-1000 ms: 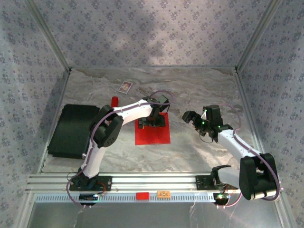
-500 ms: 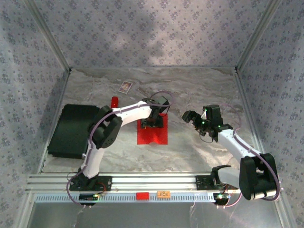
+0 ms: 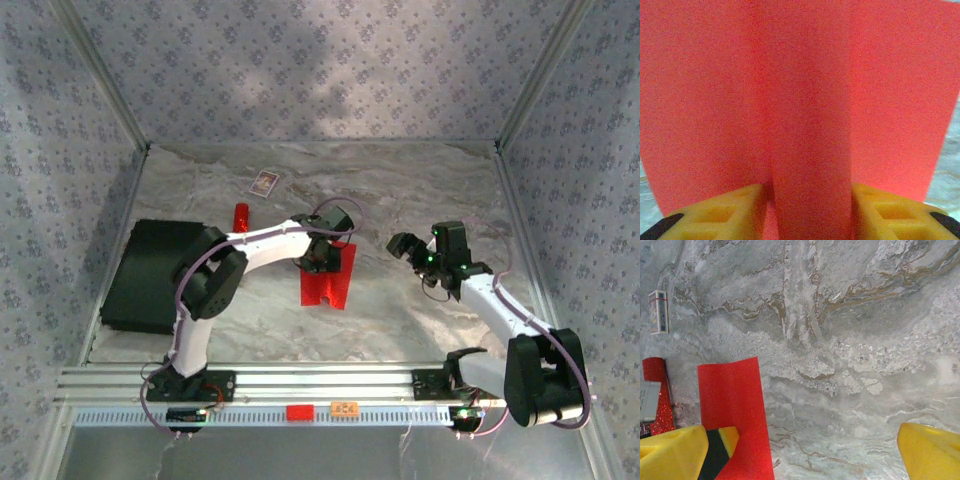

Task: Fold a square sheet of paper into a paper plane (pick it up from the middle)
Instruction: First fold the square sheet of paper in half at the center of the table.

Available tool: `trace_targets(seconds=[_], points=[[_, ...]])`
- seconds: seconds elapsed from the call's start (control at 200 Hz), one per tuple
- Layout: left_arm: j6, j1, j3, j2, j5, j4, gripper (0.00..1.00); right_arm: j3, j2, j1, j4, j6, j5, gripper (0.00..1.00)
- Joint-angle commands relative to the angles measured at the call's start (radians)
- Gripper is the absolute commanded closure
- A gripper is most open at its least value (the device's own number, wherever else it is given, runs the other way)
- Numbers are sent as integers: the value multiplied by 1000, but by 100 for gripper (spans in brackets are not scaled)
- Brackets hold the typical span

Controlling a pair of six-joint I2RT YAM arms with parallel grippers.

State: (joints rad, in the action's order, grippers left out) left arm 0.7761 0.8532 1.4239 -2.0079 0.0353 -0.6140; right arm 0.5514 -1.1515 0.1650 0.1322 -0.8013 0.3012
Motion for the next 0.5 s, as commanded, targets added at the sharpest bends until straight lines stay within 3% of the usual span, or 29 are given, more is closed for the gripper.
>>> trace_targets(seconds=[0.0, 0.26, 0.495], points=[[-27, -3, -23, 79, -87, 107, 56, 15, 28, -13, 35, -19, -26, 1], [86, -113, -256, 179, -456, 557, 57, -10, 123, -33, 64, -72, -109, 1], [200, -127, -310, 181, -621, 789, 57, -28, 168, -45, 40, -59, -73, 1]])
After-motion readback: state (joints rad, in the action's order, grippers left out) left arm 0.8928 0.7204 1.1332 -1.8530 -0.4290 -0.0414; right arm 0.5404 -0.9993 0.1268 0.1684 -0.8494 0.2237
